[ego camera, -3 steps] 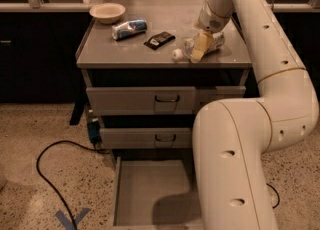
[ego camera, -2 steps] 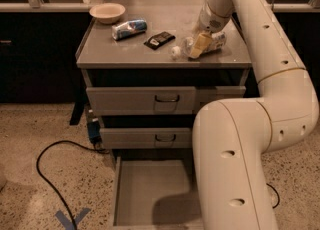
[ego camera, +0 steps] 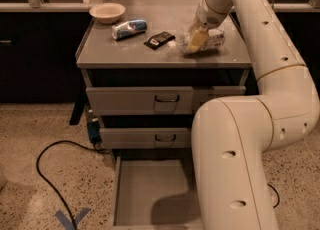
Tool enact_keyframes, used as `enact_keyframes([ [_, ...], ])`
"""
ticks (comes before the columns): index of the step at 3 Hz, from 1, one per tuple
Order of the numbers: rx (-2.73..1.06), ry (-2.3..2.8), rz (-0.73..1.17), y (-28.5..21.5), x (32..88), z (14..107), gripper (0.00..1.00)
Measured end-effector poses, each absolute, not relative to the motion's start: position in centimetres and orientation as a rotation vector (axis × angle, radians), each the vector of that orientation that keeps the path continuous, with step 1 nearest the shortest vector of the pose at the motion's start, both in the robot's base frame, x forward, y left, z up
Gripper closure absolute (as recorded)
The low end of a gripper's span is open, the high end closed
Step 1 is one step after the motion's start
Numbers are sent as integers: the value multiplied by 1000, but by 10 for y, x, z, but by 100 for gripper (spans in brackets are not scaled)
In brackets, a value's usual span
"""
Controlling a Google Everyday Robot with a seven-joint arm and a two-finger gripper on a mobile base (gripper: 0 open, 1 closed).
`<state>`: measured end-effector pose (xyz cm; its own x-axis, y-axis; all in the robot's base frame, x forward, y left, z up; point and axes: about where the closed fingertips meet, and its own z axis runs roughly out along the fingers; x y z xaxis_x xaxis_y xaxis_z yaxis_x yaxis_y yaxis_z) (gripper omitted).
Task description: Place blue plastic bottle into bottom drawer
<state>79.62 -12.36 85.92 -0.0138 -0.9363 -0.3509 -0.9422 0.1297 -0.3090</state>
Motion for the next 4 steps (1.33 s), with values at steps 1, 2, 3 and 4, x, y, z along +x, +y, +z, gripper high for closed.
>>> enact_keyframes([
  [1, -1797, 1881, 34, -113, 775, 898, 100],
  [2, -1723, 1846, -7, -125, 739, 955, 100],
  [3, -1714, 1831, 33, -133, 650, 989, 100],
  [4, -1712, 1831, 36, -132, 651, 988, 100],
])
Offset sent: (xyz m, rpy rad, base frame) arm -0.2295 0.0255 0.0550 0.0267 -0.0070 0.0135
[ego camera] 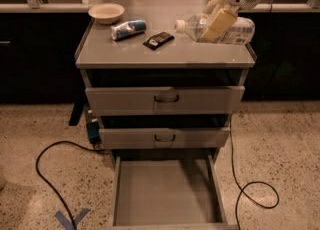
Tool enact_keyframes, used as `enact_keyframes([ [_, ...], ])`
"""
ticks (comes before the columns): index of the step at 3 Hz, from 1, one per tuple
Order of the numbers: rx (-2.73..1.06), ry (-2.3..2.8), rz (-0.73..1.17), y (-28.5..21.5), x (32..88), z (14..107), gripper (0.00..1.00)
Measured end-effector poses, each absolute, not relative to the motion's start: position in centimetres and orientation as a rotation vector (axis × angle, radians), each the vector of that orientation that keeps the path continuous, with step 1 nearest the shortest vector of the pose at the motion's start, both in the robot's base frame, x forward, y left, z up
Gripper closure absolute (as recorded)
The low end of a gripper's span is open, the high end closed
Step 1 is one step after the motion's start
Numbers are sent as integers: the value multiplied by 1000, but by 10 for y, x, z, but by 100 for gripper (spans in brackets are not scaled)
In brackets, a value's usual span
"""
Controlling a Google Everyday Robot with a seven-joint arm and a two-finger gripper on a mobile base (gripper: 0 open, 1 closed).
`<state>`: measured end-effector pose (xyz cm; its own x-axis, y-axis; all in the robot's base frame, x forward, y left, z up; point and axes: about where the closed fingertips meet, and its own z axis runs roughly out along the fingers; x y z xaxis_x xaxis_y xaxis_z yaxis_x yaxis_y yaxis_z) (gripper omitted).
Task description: Place blue plastic bottle into bottom drawer
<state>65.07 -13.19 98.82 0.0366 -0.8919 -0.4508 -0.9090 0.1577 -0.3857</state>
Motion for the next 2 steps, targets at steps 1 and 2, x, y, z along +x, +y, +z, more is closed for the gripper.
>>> enact_keyframes([
  [1, -1686, 1860, 51, -129, 637, 975, 100],
  [2, -1577, 1850, 113, -120, 601, 971, 100],
])
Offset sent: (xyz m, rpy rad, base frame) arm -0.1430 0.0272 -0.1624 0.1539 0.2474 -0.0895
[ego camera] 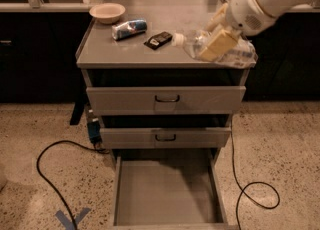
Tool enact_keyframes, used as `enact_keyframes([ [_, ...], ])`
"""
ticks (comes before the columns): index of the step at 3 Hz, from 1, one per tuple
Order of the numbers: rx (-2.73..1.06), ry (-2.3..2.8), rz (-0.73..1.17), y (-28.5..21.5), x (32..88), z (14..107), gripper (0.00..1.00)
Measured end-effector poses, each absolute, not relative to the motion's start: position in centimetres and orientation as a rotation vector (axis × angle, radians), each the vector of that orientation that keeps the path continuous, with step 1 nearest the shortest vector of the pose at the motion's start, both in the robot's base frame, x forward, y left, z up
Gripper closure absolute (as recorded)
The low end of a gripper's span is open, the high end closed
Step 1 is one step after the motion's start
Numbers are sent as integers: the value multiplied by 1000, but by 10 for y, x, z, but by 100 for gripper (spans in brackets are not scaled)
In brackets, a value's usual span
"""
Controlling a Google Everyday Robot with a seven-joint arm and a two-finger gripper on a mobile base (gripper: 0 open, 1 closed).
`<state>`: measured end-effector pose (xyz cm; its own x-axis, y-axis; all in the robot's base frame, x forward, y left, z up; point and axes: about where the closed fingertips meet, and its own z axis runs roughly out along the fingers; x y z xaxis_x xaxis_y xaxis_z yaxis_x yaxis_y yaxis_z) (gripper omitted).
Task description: Place blue plastic bottle into bottom drawer
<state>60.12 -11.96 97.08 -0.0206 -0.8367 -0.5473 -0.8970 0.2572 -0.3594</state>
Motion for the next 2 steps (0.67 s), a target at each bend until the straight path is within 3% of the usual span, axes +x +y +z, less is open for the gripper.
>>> enact_keyframes([
  [2, -1662, 1912, 413, -93, 518, 834, 100],
])
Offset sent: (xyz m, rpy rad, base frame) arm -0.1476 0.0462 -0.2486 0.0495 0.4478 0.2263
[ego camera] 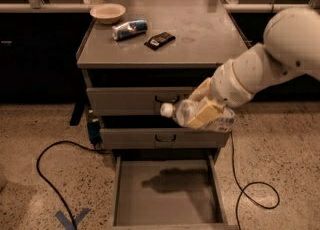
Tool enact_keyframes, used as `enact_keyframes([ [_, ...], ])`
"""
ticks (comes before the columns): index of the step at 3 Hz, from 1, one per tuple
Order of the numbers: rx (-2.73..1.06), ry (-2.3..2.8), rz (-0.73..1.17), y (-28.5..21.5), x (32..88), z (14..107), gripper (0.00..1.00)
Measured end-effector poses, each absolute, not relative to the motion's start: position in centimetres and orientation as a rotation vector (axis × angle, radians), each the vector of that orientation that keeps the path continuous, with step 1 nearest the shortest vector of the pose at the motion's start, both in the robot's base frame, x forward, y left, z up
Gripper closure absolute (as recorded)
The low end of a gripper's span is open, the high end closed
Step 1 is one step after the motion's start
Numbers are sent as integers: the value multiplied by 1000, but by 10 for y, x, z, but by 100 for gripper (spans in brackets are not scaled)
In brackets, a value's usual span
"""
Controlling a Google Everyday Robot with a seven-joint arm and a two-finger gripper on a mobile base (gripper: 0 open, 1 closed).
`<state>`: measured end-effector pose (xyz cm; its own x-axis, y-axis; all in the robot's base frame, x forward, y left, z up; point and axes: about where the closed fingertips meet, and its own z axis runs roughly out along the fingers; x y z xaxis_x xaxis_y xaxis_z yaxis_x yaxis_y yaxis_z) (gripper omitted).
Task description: Place blue plastic bottle into bottom drawer
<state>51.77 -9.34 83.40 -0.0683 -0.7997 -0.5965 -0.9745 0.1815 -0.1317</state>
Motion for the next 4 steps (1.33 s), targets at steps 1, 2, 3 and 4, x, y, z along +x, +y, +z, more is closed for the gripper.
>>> enact_keyframes([
  [1, -1872, 1898, 559, -76, 478, 763, 100],
  [2, -1872, 1898, 559, -76, 478, 763, 100],
  [3, -1807, 1927, 560, -72, 473, 747, 100],
  [4, -1719, 2017, 585, -53, 454, 685, 100],
])
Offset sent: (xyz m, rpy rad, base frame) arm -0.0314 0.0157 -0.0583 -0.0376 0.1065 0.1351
